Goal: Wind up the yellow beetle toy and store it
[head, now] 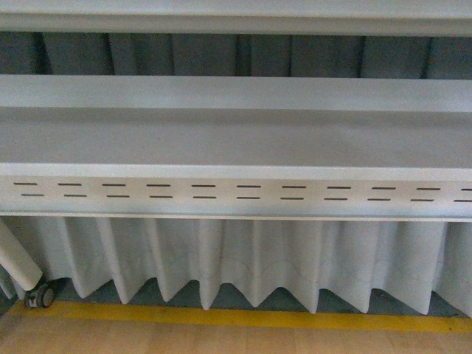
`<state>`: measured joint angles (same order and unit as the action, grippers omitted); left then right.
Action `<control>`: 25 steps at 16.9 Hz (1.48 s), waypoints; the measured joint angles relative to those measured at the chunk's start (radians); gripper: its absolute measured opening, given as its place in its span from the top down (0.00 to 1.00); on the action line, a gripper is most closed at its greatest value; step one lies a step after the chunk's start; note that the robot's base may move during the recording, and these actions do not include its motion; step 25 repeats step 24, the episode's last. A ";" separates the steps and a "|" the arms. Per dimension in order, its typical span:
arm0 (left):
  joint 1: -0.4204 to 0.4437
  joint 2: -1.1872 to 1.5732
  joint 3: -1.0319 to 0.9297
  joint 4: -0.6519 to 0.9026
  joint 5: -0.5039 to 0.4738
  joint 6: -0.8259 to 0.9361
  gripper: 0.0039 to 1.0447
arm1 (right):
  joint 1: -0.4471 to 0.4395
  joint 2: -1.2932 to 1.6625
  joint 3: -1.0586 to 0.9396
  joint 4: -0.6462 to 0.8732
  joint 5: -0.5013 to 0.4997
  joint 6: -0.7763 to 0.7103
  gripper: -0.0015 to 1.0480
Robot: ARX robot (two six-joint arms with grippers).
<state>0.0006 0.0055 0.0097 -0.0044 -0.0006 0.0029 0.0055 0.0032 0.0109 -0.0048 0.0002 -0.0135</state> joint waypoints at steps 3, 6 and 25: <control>0.000 0.000 0.000 0.000 0.000 0.000 0.06 | 0.000 0.000 0.000 0.000 0.000 0.000 0.06; 0.000 0.000 0.000 0.000 0.000 0.000 0.06 | 0.000 0.000 0.000 0.000 0.000 0.000 0.06; 0.000 0.000 0.000 0.000 0.000 0.000 0.06 | 0.000 0.000 0.000 0.000 0.000 0.000 0.06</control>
